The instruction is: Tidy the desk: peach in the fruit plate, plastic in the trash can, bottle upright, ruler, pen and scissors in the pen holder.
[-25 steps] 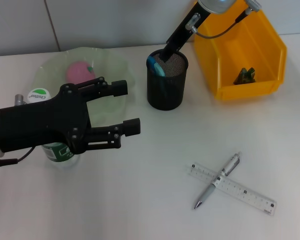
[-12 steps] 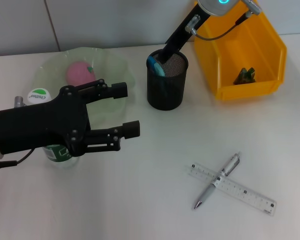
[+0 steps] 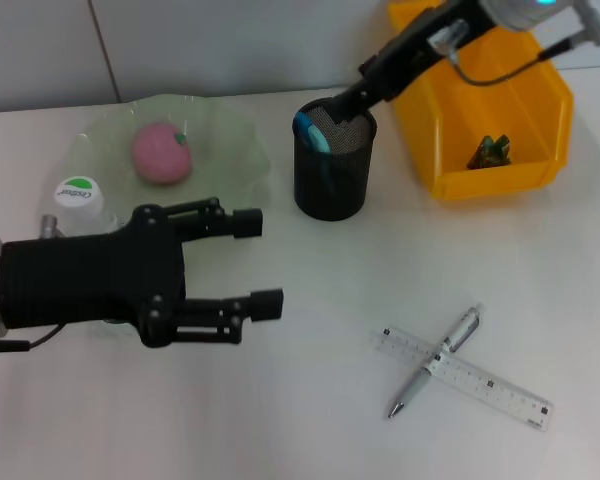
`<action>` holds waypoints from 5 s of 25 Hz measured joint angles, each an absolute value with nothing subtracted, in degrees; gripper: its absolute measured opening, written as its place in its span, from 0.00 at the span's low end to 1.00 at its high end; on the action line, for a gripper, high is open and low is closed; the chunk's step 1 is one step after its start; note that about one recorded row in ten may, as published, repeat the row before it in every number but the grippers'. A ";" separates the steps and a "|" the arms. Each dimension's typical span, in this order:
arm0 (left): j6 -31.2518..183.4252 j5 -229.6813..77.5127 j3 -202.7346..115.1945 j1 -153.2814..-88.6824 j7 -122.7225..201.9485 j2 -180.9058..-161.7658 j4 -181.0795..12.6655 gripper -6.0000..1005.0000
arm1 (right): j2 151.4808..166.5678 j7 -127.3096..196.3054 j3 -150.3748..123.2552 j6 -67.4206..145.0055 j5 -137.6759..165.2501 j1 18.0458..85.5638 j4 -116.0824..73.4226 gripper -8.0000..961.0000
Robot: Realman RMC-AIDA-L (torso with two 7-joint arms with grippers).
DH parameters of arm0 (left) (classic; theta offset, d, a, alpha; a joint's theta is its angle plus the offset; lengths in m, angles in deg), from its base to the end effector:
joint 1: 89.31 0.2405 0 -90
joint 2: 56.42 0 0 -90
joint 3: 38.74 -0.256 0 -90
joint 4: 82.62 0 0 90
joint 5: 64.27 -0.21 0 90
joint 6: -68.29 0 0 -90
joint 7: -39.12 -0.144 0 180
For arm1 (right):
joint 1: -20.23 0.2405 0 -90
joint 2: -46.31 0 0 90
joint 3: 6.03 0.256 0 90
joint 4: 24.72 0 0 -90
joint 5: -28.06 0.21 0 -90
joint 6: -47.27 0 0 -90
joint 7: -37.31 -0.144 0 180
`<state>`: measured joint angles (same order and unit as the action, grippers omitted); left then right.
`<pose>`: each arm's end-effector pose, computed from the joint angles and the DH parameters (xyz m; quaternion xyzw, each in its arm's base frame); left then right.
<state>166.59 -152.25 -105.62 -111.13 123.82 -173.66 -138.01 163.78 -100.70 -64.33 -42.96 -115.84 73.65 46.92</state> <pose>-0.1924 0.2944 0.0149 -0.9429 -0.0854 -0.3219 0.0122 0.0856 0.4217 0.0526 -0.9474 0.2481 -0.0309 0.1997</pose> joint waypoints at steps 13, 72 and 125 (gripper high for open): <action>166.63 -161.44 -105.22 -113.22 128.85 -173.60 -143.23 0.84 | 163.11 -100.65 -52.33 -59.11 -100.88 64.83 57.28 0.75; 162.90 -169.55 -105.10 -110.96 117.87 -174.86 -134.97 0.84 | 165.75 -111.82 -93.51 -48.57 -119.20 65.45 43.19 0.75; 163.18 -168.78 -104.92 -110.67 116.46 -174.74 -134.73 0.83 | 165.92 -115.35 -107.13 -38.38 -119.99 65.07 40.72 0.67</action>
